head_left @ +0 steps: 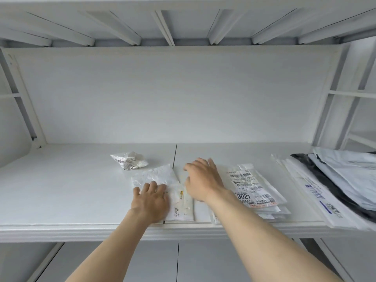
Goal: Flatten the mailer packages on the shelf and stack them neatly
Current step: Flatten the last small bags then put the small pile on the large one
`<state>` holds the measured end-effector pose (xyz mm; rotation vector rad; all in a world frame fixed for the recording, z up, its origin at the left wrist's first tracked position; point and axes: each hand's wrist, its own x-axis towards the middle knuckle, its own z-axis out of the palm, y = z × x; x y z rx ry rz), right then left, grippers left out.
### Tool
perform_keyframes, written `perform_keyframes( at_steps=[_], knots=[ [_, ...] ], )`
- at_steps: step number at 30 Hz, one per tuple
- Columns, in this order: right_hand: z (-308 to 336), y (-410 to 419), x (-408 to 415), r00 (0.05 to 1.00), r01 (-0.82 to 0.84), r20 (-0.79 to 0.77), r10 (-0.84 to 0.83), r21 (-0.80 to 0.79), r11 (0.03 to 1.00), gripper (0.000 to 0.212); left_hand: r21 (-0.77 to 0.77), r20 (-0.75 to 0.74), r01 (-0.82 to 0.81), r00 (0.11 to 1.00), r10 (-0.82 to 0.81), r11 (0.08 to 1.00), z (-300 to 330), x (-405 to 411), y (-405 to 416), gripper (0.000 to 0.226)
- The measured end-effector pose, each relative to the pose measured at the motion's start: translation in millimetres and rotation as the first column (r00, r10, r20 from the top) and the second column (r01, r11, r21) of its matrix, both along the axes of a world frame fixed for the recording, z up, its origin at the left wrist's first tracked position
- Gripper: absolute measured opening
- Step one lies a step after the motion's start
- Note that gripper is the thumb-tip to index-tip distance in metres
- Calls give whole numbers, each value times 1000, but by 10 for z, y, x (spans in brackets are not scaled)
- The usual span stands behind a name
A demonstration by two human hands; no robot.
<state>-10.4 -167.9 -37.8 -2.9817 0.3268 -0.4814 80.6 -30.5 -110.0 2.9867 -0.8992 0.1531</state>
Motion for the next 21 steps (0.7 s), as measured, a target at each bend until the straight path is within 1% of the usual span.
perform_keyframes(
  at_steps=[2, 3, 5, 7, 8, 10, 12, 14, 16, 18, 19, 21],
  knots=[
    [149, -230, -195, 987, 163, -11, -163, -27, 986, 38, 61, 77, 1, 997, -6, 998, 59, -27, -23, 45],
    [194, -329, -294, 971, 234, -35, -235, -28, 972, 38, 82, 80, -2, 997, -4, 997, 90, -23, -28, 47],
    [219, -483, -461, 930, 353, -106, -351, -6, 936, 42, 98, 22, -22, 1000, 20, 995, 149, -12, -32, 54],
    [195, -569, -585, 894, 426, -168, -415, 36, 904, 49, 78, -70, -54, 996, 60, 995, 200, -31, -21, 59],
    [174, -590, -629, 885, 444, -190, -426, 63, 894, 54, 54, -105, -72, 991, 78, 996, 212, -42, -20, 61],
    [127, -613, -696, 879, 453, -234, -415, 143, 880, 68, 14, -127, -101, 987, 102, 995, 233, -75, -15, 65],
    [75, -615, -728, 880, 448, -291, -376, 243, 861, 90, -17, -163, -121, 980, 117, 993, 250, -94, 12, 70],
    [29, -629, -745, 879, 446, -327, -346, 311, 839, 106, -67, -264, -125, 959, 103, 990, 254, -105, 37, 69],
    [-12, -653, -734, 877, 448, -340, -338, 331, 831, 106, -119, -345, -121, 936, 73, 985, 275, -131, 90, 53],
    [-19, -646, -727, 875, 451, -345, -340, 327, 830, 97, -220, -394, -132, 918, 36, 967, 282, -127, 144, 42],
    [-23, -639, -727, 875, 452, -343, -341, 330, 829, 92, -300, -428, -146, 904, 4, 943, 281, -105, 167, 39],
    [-26, -625, -740, 880, 446, -331, -340, 336, 829, 83, -470, -492, -208, 869, -59, 858, 311, -88, 207, 32]
  ],
)
